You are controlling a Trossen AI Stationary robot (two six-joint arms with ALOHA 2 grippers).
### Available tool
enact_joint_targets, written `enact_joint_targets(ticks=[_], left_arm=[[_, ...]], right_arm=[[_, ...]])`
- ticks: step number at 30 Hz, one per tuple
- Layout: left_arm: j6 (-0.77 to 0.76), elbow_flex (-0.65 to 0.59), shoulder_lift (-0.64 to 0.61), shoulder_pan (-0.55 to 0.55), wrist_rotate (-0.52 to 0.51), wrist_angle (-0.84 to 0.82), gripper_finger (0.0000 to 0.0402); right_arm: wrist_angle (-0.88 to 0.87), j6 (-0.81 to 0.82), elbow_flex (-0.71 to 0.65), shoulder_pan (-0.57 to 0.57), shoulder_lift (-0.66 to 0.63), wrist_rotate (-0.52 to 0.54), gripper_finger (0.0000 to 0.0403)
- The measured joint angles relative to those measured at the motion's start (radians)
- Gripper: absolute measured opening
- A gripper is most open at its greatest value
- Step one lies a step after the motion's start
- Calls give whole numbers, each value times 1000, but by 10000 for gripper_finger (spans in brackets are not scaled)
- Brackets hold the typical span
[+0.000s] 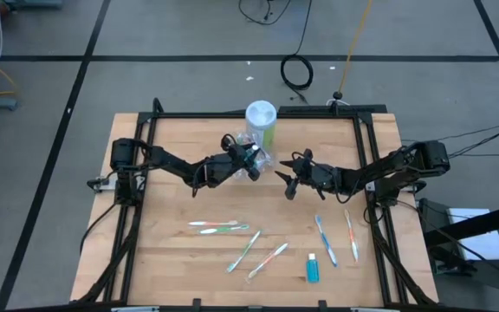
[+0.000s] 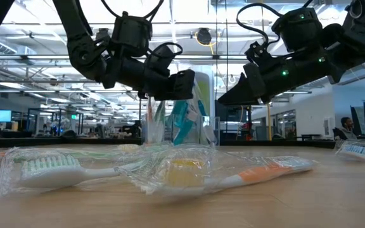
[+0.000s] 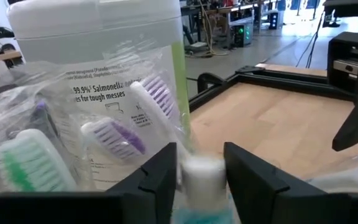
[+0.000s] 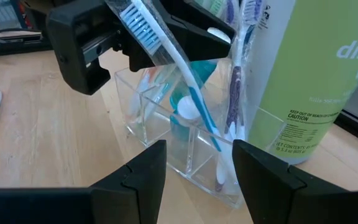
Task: Pick & Place toothbrushing station
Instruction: Put the left mouthwash bottle into the transparent organizer
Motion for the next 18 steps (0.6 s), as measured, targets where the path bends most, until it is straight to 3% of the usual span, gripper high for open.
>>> enact_joint_targets(ticks=[8,18], left_arm=[[-3,0,0,-1,2,2,212],[11,-1,-39,-18,45,-8,202]], right_arm=[[0,-3,0,0,0,-1,178],[-9,-3,0,0,0,-1,178]])
